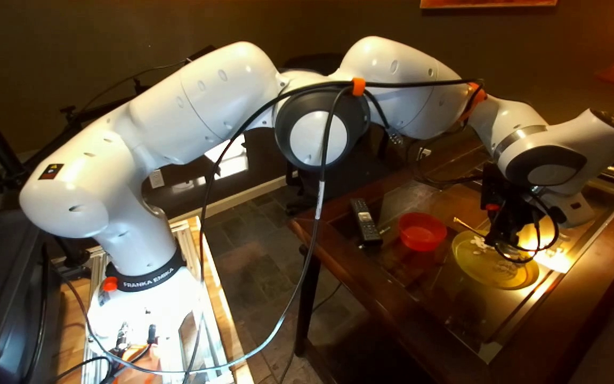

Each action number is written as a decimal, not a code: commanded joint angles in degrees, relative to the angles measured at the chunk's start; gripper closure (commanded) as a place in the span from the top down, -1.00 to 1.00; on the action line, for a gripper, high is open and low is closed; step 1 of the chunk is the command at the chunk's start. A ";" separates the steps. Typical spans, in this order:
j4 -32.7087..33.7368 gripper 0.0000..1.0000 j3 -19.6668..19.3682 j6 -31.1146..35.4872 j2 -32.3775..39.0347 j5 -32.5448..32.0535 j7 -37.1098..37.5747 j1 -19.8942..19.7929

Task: Transfer a spoonful of contents from the plate to the pink bowl

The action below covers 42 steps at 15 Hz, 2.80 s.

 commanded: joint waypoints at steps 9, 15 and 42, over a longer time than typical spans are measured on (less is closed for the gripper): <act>-13.25 -0.95 -2.18 8.07 -7.54 -1.26 5.29 3.88; -25.83 -0.95 -5.89 9.62 -17.53 -3.16 4.64 6.63; -59.49 -0.95 -1.32 2.69 -44.11 -3.94 -19.26 13.13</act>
